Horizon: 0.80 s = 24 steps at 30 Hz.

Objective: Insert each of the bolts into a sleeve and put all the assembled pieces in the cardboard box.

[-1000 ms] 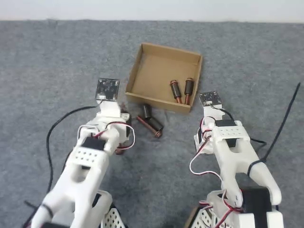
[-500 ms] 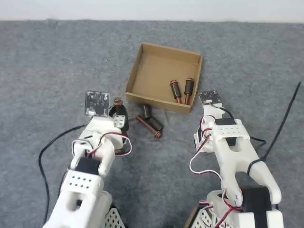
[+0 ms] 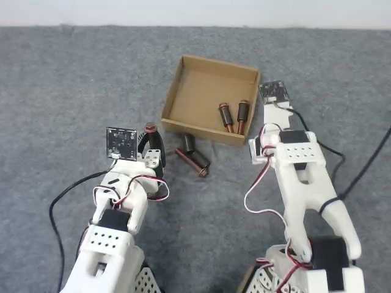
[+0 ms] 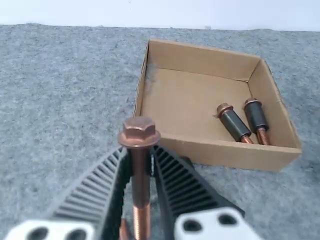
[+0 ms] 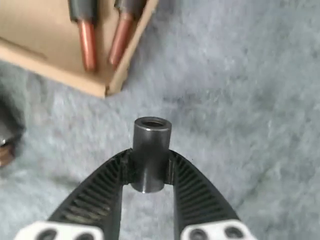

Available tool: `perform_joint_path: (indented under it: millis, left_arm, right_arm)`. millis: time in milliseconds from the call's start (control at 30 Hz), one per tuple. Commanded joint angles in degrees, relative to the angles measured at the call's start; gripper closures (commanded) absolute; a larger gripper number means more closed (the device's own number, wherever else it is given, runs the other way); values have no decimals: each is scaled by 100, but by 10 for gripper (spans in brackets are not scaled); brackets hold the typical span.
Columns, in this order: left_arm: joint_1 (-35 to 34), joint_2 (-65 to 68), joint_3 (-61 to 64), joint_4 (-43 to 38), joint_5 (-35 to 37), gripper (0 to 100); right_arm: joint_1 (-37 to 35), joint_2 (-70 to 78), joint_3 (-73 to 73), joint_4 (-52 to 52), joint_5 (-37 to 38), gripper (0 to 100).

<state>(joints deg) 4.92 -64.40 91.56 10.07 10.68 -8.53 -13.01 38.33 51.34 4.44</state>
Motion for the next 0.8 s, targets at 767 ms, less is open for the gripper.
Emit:
perform_joint_path:
  millis: [767]
  left_arm:
    - [-35,264,-180,-193,-35,989]
  right_arm:
    - [-409,-4,2180,-8822,0,992]
